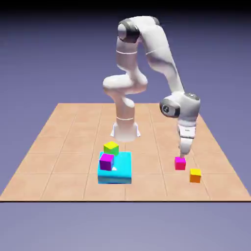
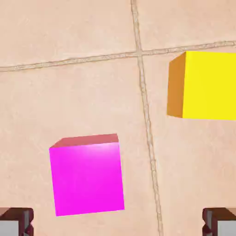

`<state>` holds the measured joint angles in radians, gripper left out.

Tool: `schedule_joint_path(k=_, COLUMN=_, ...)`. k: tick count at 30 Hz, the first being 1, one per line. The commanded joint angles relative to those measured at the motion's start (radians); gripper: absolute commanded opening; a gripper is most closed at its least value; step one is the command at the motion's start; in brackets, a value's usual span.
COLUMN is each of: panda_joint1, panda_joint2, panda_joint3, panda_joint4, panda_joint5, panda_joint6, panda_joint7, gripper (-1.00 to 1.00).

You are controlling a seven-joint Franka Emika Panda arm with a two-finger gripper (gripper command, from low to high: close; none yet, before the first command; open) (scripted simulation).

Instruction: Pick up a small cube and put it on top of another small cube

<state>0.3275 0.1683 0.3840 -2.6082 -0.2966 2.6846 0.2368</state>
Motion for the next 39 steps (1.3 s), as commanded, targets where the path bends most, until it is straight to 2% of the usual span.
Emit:
schedule_joint_path(k=1, panda_joint1=0.023, panda_joint2=0.036, panda_joint3=-0.032, panda_joint4=0.008, panda_joint5=-0.036, panda_joint6=0.027, panda_joint7=0.027, gripper=0.00)
schedule_joint_path(k=6, panda_joint1=0.137, panda_joint2=0.217, panda_joint3=-0.191, panda_joint4=0.046, panda_joint5=-0.214, panda_joint6=0.162, panda_joint7=0.162, gripper=0.00)
schedule_joint_path(k=7, panda_joint1=0.137, panda_joint2=0.217, panda_joint3=-0.191, panda_joint4=0.046, panda_joint5=-0.214, panda_joint6=0.162, panda_joint7=0.162, gripper=-1.00)
schedule_joint_path(k=14, panda_joint1=0.000, panda_joint2=0.000, panda_joint3=0.000, panda_joint4=0.000, panda_joint5=0.000, panda_joint6=0.000, panda_joint7=0.000, gripper=-1.00)
schedule_joint_path(k=32, panda_joint1=-0.390, panda_joint2=-0.653, panda_joint3=-0.522, panda_joint4=-0.215, panda_joint5=0.179, panda_joint6=-0.434, panda_joint7=0.409, gripper=-1.00)
schedule_joint_path(k=34, panda_joint1=-0.398, panda_joint2=-0.666, panda_joint3=-0.533, panda_joint4=-0.219, panda_joint5=0.182, panda_joint6=-0.443, panda_joint7=0.417, gripper=-1.00)
schedule_joint_path(k=39, panda_joint1=-0.399, panda_joint2=-0.511, panda_joint3=-0.545, panda_joint4=-0.282, panda_joint5=0.178, panda_joint6=-0.226, panda_joint7=0.414, gripper=-1.00)
